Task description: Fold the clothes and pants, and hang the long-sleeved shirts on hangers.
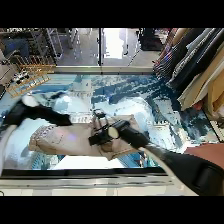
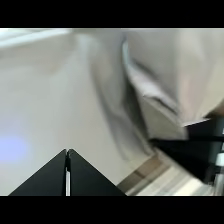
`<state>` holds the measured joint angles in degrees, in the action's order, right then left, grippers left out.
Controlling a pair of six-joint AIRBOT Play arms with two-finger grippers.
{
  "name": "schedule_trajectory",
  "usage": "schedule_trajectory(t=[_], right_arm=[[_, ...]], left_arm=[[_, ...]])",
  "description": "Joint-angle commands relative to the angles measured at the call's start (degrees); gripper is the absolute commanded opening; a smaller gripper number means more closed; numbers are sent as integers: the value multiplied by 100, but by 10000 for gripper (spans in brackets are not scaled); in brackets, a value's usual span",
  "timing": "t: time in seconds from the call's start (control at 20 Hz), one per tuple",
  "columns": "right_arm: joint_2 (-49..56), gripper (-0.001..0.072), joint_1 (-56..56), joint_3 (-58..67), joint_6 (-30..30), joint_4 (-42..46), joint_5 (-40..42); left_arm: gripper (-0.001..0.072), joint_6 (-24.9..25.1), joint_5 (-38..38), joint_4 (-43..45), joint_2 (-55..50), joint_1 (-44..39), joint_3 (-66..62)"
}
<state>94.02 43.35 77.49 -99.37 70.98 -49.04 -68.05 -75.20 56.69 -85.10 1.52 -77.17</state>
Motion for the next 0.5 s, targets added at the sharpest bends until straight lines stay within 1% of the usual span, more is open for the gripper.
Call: schedule_trajectory(t=[0.0, 0.05, 0.1, 0.15, 0.2, 0.25, 0.3, 0.35, 0.4, 0.45], right_arm=[[826, 156, 243, 457, 1132, -1272, 385], [772, 296, 103, 691, 1200, -1137, 192], [643, 374, -105, 918, 1200, -822, -52], [444, 386, -400, 1097, 1189, -413, -345], [157, 429, -820, 1165, 1185, -79, -651], [-107, 433, -1303, 1134, 1185, 101, -988], [-352, 478, -1915, 1036, 1204, 116, -1471], [-533, 570, -2509, 844, 1276, 70, -1910], [-680, 655, -3130, 540, 1526, -92, -2286], [-767, 658, -3703, 155, 1858, -444, -2518]], left_arm=[[10, -46, -223, 188, 525, 745, 2], [11, 31, -225, 203, 503, 789, 4], [11, 127, -234, 304, 463, 787, 4], [11, 138, -245, 481, 433, 787, 7], [11, 140, -302, 603, 404, 787, 7], [11, 138, -402, 656, 389, 787, 9], [11, 140, -483, 658, 385, 789, 11], [11, 138, -542, 660, 385, 787, 11], [11, 138, -573, 649, 385, 782, 11], [11, 138, -592, 625, 382, 774, 11]])
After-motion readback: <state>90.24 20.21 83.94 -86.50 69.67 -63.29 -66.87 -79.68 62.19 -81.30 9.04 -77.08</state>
